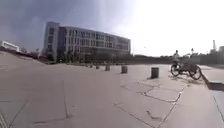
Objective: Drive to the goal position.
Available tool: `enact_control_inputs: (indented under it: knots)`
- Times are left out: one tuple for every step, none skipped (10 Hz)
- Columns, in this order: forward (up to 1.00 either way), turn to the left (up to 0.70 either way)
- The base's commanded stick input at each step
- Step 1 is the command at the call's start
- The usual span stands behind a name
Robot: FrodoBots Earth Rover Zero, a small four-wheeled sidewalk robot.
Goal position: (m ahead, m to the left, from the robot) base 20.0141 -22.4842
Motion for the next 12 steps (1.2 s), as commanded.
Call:
enact_control_inputs:
  knots:
    - [1.00, 0.00]
    - [1.00, 0.00]
    - [1.00, -0.18]
    - [1.00, -0.40]
    - [1.00, -0.30]
    - [1.00, -0.10]
    - [1.00, -0.22]
    - [1.00, -0.40]
    - [1.00, -0.40]
    - [1.00, -0.40]
    - [1.00, -0.40]
    - [1.00, -0.40]
